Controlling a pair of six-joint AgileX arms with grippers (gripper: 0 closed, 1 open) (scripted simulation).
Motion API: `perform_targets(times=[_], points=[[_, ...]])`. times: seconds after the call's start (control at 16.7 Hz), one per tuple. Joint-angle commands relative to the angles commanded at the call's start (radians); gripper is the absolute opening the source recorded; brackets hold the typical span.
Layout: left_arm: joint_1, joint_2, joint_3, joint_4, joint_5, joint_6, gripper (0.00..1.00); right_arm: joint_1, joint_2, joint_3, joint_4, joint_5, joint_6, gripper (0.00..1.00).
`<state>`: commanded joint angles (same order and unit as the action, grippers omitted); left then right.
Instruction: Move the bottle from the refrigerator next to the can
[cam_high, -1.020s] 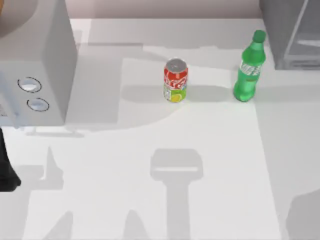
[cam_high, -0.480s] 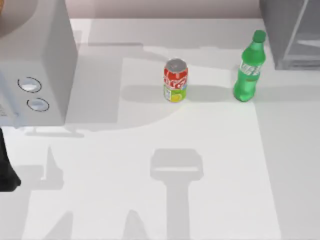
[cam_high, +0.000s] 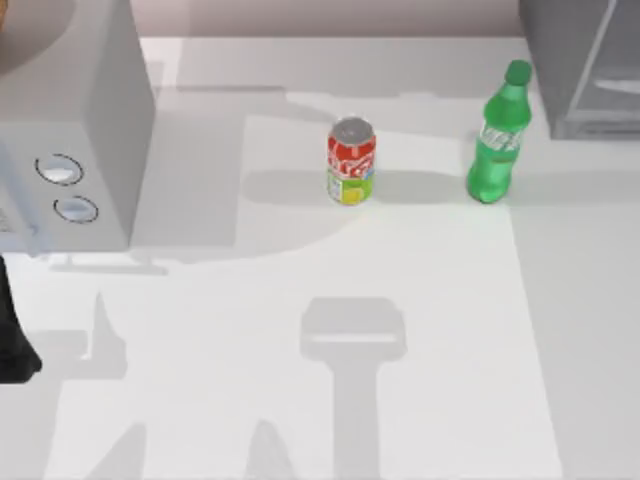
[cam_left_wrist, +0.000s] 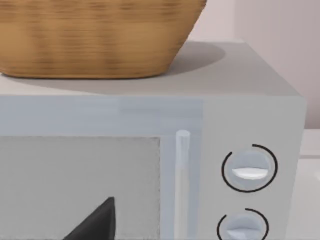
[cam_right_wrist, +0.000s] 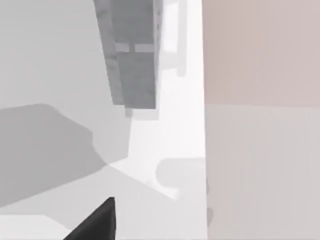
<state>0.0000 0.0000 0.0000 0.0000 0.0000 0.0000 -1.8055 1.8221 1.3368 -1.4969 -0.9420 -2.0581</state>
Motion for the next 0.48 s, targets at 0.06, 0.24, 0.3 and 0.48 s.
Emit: perform_targets(times=[0.06, 0.24, 0.3, 0.48], points=[[0.0, 0.0, 0.0, 0.0, 0.0, 0.0, 1.0, 0.007, 0.001, 0.0, 0.01, 0.001, 0.011, 1.0], [0.0, 0.0, 0.0, 0.0, 0.0, 0.0, 1.0, 0.071, 0.005, -0.002, 0.096, 0.01, 0.104, 1.0], [0.0, 0.0, 0.0, 0.0, 0.0, 0.0, 1.0, 0.105, 0.006, -0.003, 0.143, 0.016, 0.157, 1.0], [0.0, 0.0, 0.0, 0.0, 0.0, 0.0, 1.0, 0.237, 0.011, -0.007, 0.321, 0.043, 0.375, 1.0]])
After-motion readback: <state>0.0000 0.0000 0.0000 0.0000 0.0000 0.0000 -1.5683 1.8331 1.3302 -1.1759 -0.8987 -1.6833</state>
